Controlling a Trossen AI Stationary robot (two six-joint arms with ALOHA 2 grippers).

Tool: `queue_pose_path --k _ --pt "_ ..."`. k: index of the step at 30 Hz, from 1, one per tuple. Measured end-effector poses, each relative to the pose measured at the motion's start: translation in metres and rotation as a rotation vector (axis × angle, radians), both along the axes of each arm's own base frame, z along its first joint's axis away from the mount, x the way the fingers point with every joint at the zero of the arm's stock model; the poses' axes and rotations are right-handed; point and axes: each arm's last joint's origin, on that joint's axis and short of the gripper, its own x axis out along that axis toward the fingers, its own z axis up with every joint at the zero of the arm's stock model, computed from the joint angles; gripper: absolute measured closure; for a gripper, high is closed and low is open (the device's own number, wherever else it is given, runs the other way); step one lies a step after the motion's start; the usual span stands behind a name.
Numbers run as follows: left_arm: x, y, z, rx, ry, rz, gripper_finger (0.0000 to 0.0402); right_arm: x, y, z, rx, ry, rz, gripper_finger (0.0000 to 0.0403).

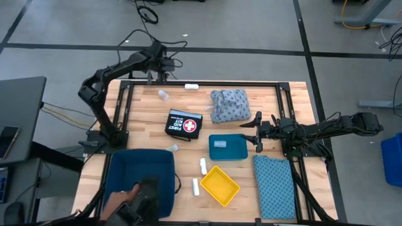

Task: Pick & place medical supplies in basket/bin
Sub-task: Put the bottom pill bottle into the blue bin

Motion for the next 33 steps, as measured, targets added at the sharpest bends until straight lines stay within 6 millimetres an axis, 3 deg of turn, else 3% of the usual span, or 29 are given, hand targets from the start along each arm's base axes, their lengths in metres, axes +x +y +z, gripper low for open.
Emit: queue_pose_path --k 4,23,30,33 --pt "0.002 0.002 -0.019 -0.12 0.007 -0.04 0.0194 0.0 0.0 0.0 0.0 0.001 0.0 0.017" --pt "-0.01 -0.015 -0.027 -0.351 0.086 -0.009 0.0236 0.0 0.0 -0.001 -0.007 0.007 0.001 0.017" --pt "-0.007 -0.022 -0.025 -0.378 0.113 0.027 0.0254 0.0 0.0 -0.001 -0.007 0.008 0.001 0.017" --pt "-0.005 -0.018 -0.011 -0.364 0.084 0.045 0.0255 0.0 0.0 -0.001 -0.006 0.012 0.001 0.017"
